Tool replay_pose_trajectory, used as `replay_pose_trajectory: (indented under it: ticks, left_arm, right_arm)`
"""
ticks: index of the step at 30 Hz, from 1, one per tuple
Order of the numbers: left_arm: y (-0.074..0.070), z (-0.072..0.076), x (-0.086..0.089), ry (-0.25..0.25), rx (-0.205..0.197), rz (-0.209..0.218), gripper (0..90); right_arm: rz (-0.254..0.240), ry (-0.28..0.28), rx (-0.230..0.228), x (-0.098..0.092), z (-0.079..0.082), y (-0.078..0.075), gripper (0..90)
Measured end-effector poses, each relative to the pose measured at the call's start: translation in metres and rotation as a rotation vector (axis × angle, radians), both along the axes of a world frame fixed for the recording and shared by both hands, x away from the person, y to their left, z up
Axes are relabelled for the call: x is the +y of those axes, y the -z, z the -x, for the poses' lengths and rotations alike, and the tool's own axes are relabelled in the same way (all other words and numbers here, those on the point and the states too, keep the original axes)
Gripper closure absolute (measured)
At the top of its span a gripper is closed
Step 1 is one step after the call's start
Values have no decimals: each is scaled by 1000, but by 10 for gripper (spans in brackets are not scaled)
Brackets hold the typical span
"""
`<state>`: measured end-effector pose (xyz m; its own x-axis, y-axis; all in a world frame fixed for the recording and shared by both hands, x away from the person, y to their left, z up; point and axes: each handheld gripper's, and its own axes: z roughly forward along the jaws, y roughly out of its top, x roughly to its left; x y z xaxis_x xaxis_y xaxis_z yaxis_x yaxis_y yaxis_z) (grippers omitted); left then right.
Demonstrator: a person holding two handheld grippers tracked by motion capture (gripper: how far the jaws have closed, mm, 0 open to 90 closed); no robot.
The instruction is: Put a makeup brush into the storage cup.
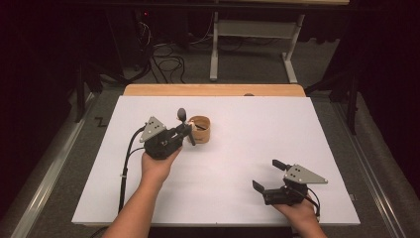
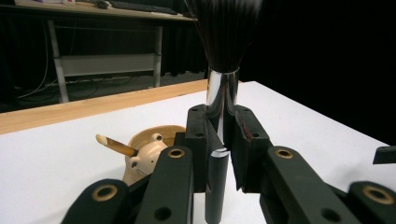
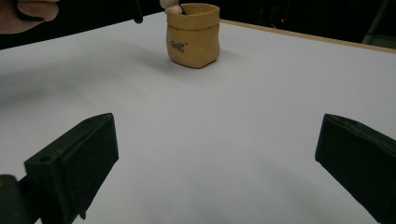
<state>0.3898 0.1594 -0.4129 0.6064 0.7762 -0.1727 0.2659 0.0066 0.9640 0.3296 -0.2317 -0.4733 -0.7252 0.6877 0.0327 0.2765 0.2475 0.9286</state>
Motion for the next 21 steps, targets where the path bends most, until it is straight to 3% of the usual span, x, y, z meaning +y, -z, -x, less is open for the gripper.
replay_pose_trajectory:
  ticks: [21]
  left_arm:
    - [-13, -20, -11, -9, -15, -7, 783]
  right_arm:
    - [6, 2, 0, 2, 1, 1, 2]
